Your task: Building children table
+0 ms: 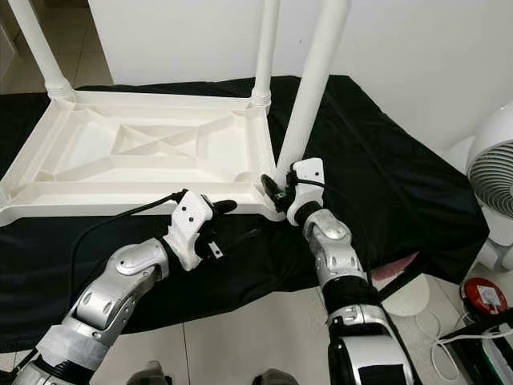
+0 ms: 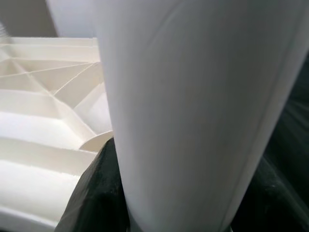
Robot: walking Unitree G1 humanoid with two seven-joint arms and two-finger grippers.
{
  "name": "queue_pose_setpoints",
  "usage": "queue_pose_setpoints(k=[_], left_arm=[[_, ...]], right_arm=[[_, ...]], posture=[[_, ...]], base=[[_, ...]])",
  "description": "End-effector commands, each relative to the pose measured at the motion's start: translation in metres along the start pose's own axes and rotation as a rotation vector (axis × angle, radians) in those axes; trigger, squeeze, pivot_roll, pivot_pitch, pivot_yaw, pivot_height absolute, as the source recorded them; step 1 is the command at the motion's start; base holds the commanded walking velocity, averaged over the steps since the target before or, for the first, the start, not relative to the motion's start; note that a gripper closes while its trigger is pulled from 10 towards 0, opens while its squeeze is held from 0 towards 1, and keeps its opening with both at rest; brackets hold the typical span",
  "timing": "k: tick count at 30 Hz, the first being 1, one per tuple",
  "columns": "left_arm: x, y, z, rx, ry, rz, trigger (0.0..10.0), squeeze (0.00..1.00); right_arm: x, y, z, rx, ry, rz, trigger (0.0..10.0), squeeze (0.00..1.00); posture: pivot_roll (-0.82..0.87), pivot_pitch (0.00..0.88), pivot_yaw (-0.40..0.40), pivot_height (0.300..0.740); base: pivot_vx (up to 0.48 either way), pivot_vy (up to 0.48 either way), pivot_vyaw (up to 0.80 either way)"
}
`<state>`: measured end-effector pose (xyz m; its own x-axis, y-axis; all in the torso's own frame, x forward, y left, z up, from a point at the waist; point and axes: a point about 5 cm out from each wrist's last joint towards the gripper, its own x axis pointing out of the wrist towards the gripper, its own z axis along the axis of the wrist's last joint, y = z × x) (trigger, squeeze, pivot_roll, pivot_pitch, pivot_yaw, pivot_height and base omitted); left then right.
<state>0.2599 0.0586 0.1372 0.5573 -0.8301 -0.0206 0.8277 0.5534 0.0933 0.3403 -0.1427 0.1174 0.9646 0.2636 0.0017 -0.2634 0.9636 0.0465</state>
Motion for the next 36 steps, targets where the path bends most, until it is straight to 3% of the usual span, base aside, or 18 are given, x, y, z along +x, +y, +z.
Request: queue_pose_setpoints(k=[1,5,9,16,17,25,26,28,29,30,33,36], left_arm=[[0.002,-0.005,0.001,0.002,-0.003,-0.035,10.0,0.00],[0.003,-0.005,0.001,-0.002,-0.005,-0.038,10.0,0.00],[0.004,-0.005,0.001,-0.005,-0.007,-0.040,10.0,0.00],[0.004,-0.005,0.001,-0.007,-0.008,-0.040,10.0,0.00],[0.004,-0.005,0.001,-0.006,-0.009,-0.041,10.0,0.00],[0.003,-0.005,0.000,-0.006,-0.010,-0.037,10.0,0.00],[0.003,-0.005,0.000,-0.007,-0.009,-0.037,10.0,0.00],[0.003,-0.004,0.000,-0.007,-0.009,-0.037,10.0,0.00],[0.002,-0.004,0.000,-0.007,-0.007,-0.037,10.0,0.00],[0.001,-0.004,-0.001,-0.006,-0.006,-0.037,10.0,0.00],[0.001,-0.004,-0.001,-0.005,-0.005,-0.037,10.0,0.00],[0.002,-0.003,0.000,-0.003,-0.006,-0.038,10.0,0.00]], right_arm=[[-0.012,-0.008,-0.017,0.028,0.060,-0.185,10.0,0.00],[-0.020,0.005,-0.008,-0.015,0.009,-0.352,10.0,0.00],[-0.023,0.034,0.000,0.000,0.006,-0.352,10.0,0.00],[-0.023,0.035,0.003,-0.021,0.003,-0.341,10.0,0.00],[-0.022,0.035,0.005,-0.014,-0.011,-0.340,10.0,1.00],[-0.025,0.030,0.011,0.053,-0.031,-0.279,10.0,1.00],[-0.025,0.029,0.011,0.062,-0.026,-0.251,10.0,0.33],[-0.026,0.027,0.011,0.064,-0.028,-0.228,10.0,0.33],[-0.027,0.026,0.013,0.049,-0.038,-0.185,10.0,0.00],[-0.029,0.021,0.014,0.015,-0.046,-0.116,10.0,0.00],[-0.030,0.018,0.014,0.001,-0.044,-0.090,10.0,0.00],[-0.034,0.004,0.009,-0.115,-0.007,0.060,10.0,0.00]], posture=[[0.04,0.000,-0.056,0.740],[0.04,0.000,-0.058,0.740],[0.04,0.000,-0.062,0.740],[0.04,0.000,-0.064,0.740],[0.04,0.000,-0.065,0.740],[0.04,0.000,-0.066,0.740],[0.04,0.000,-0.066,0.740],[0.04,0.000,-0.066,0.740],[0.04,0.000,-0.065,0.740],[0.03,0.000,-0.064,0.740],[0.03,0.000,-0.064,0.740],[0.03,0.000,-0.060,0.740]], base=[[0.000,0.000,0.00],[0.000,0.000,0.00],[0.000,0.000,0.00],[0.000,0.000,0.00],[0.000,0.000,0.00],[0.000,0.000,0.00],[0.000,0.000,0.00],[0.000,0.000,0.00],[0.000,0.000,0.00],[0.000,0.000,0.00],[0.000,0.000,0.00],[0.000,0.000,0.00]])
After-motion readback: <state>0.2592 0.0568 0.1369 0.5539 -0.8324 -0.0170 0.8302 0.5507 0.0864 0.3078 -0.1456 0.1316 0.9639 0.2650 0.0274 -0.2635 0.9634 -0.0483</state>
